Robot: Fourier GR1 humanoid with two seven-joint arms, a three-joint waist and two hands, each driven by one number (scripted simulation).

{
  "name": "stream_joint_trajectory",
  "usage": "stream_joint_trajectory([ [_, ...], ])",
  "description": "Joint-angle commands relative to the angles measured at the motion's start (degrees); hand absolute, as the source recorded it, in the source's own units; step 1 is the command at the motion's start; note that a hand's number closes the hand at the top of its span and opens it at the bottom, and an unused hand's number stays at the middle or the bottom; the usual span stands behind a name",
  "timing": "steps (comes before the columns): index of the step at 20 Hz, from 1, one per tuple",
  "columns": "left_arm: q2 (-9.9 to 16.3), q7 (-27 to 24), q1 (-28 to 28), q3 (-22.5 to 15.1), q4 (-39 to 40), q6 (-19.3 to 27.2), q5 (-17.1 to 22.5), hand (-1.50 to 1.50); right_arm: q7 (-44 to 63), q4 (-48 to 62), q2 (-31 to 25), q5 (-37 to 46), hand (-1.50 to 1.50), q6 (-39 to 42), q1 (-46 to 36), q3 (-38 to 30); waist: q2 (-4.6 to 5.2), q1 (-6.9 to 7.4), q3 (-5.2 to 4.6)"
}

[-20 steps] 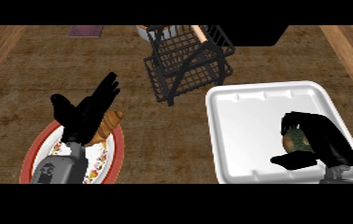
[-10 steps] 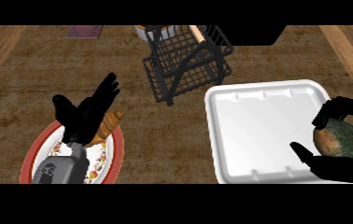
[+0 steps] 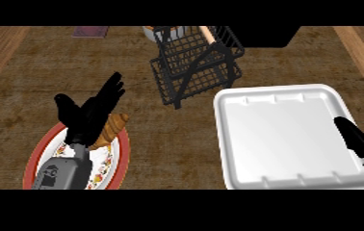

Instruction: Pick the squash from the tray and place it in the tiered basket

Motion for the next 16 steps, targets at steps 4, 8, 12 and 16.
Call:
stream_joint_trajectory([
  [4, -0.5, -0.4, -0.4, -0.3, 1.0, -0.4, -0.4, 0.00, 10.9, 13.5, -3.1, 3.7, 1.50, -1.3, -21.3, 9.1, 0.22, 0.98, -0.03],
  [8, -1.4, -0.4, 1.5, -1.3, -1.2, 0.3, -1.0, 0.00, 12.7, 24.1, -1.2, 5.3, 1.50, -4.0, -30.0, 11.7, 0.22, 1.36, 0.00],
  [12, -1.4, -0.9, 0.8, -0.8, 0.5, -0.5, -0.7, 0.00, 9.1, 32.9, 1.0, 7.1, 1.50, -9.6, -32.6, 9.7, 0.30, 0.90, 0.06],
  [16, 0.1, -1.7, 0.9, 0.2, -0.3, -1.6, -0.6, 0.00, 6.0, 41.2, 3.7, 11.6, 1.50, -15.7, -35.0, 11.7, 0.34, 0.92, 0.06],
])
